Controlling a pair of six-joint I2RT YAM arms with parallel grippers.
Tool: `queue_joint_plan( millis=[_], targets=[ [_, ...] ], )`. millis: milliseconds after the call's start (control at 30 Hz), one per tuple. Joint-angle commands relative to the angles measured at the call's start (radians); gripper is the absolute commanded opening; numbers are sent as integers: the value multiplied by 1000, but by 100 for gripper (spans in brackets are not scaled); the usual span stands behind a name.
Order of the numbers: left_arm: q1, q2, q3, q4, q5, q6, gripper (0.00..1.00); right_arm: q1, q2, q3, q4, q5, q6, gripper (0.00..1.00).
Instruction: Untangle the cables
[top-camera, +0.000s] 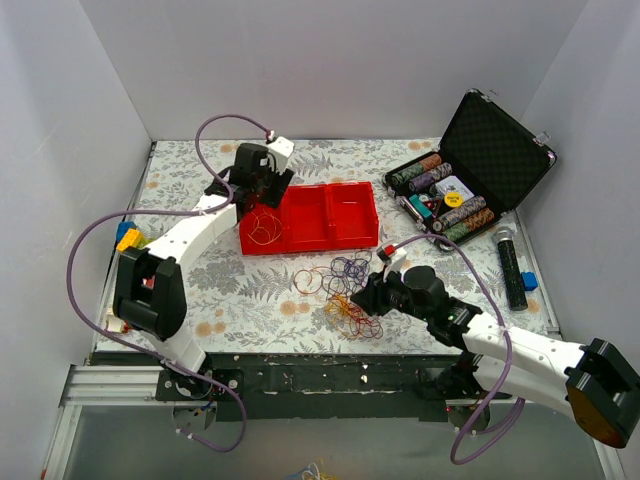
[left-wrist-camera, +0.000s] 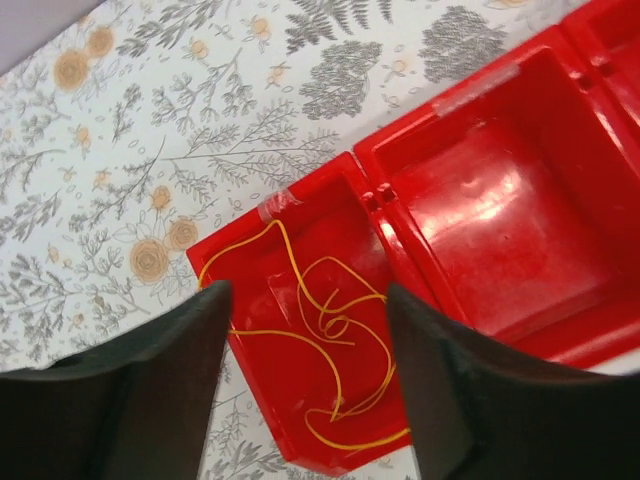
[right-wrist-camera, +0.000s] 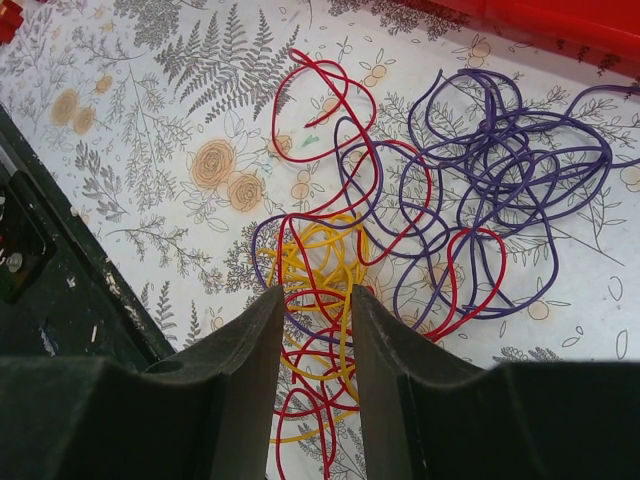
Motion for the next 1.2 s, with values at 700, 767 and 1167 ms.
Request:
queue_joint_plan(
  millis=[700,767,1167],
  targets=[
    [-344,-113,-227,-98,344,128,77,-11,-199,39,-124,110,-8,41],
    [-345,-96,-228,-90,351,145,77,-11,-199,40,-126,110,-6,41],
    [-345,-41,-227,-135,410,239,40,-18,-194,73,-129,123,-26,41]
  ],
)
